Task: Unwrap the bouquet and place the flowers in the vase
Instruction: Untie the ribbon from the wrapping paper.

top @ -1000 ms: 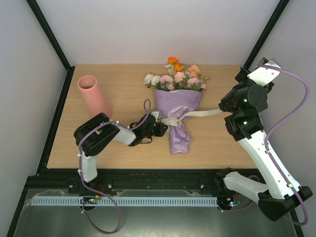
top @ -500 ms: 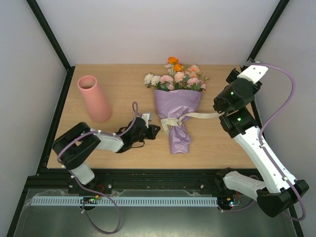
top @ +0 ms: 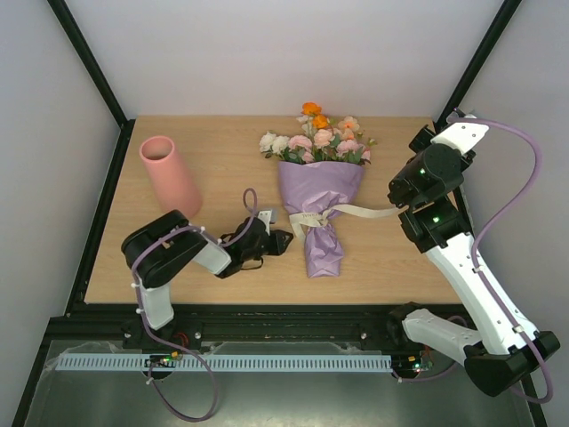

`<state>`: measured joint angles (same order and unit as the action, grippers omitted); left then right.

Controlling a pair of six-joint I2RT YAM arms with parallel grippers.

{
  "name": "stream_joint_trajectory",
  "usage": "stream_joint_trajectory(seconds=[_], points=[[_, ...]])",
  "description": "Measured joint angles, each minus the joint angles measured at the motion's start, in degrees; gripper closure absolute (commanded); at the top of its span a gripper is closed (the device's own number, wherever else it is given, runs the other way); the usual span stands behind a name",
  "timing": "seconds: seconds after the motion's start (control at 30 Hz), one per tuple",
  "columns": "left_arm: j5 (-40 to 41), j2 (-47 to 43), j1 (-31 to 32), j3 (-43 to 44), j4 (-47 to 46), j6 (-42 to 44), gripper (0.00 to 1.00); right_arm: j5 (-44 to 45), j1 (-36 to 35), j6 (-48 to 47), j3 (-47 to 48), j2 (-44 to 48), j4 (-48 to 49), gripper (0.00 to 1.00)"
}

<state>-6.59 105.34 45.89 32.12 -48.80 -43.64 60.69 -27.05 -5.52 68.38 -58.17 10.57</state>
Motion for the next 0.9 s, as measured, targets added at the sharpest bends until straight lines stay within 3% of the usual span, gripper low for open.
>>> stream_joint_trajectory(seconds=[0.37,0.4,0.5,0.57,0.9], points=[[0.2,8.6,0.0,6.4,-6.6,-1.6,0.45,-0.8,0.0,-0.1,-0.3,0.0,0.2,0.99],[0.4,9.1,0.0,6.8,-6.9,-1.8,0.50,-0.8,0.0,-0.1,-0.5,0.0,0.2,0.99],[0.9,10.7,0.0,8.1,-7.9,-2.1,0.82,-1.3,0.0,0.0,-0.9,0.1,0.2,0.99],[1.2,11.7,0.0,8.3,-9.0,-2.6,0.97,-2.1,0.0,0.9,-1.0,0.1,-0.1,0.99],[2.8,1.4,0.0,-0.7,-10.6,-1.4,0.98,-15.8,0.0,14.0,-2.3,2.8,-7.6,0.99]])
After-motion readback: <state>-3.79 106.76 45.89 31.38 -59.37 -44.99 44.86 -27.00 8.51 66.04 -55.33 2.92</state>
